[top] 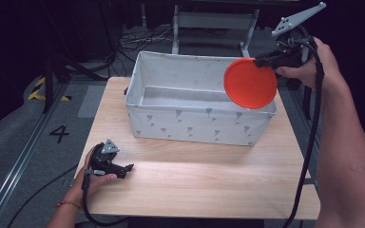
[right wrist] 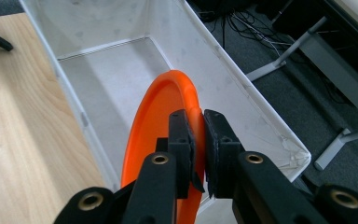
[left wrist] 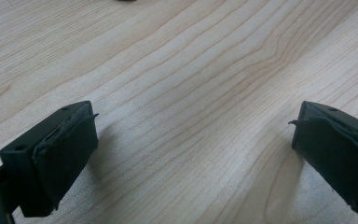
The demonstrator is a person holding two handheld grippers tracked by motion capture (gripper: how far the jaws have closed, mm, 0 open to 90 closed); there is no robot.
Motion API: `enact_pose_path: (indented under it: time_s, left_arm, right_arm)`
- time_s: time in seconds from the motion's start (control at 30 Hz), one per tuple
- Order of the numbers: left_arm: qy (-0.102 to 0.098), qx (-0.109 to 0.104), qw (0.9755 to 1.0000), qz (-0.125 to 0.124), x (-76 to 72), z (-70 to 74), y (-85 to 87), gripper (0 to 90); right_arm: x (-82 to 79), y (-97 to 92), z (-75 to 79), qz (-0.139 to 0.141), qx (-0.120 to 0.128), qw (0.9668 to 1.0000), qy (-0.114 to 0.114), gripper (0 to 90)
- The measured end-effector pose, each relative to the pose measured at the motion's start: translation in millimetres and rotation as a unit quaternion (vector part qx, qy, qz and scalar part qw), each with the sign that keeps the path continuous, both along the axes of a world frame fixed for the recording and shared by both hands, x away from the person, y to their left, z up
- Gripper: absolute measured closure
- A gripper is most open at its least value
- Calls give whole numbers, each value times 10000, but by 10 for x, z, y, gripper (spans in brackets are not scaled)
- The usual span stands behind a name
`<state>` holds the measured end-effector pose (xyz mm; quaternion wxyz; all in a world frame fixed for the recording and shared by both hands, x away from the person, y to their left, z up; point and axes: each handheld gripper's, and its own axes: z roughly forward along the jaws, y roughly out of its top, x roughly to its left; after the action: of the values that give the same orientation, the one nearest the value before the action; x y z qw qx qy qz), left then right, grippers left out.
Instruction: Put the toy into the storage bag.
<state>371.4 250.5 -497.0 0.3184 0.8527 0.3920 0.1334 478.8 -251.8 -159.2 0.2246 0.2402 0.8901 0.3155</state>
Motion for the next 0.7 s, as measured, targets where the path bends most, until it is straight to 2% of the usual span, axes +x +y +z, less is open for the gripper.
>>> enact_pose_path:
  time_s: [0.03,0.1,0.13,0.23,0.33,0.43,0.53,0.57,0.7]
  left_arm:
    - [-9,13,10000,-4,1,1,1,5]
    - [-2,3,10000,-2,1,0,0,5]
    - [-8,13,10000,-5,1,1,1,5]
    - [-9,14,10000,-6,1,1,1,5]
    - [1,-4,10000,0,0,-1,0,5]
    - [16,-30,10000,20,-4,-3,-3,6]
    - [16,-30,10000,21,-4,-3,-3,5]
    - [16,-30,10000,21,-4,-3,-3,5]
    - [15,-30,10000,21,-4,-3,-3,5]
  right_arm:
    - [72,-9,-51,7,21,10000,40,823]
    - [105,-17,-79,24,33,10000,44,823]
    - [149,-30,-120,26,99,9999,97,822]
    - [255,-36,-256,30,85,9998,171,823]
    - [308,-46,-332,32,58,9998,197,823]
    - [346,-48,-433,155,82,9996,228,823]
    - [378,-30,-570,317,-19,9989,359,822]
    - [378,-30,-570,317,-19,9989,359,822]
    - [399,15,-785,443,-348,9971,520,823]
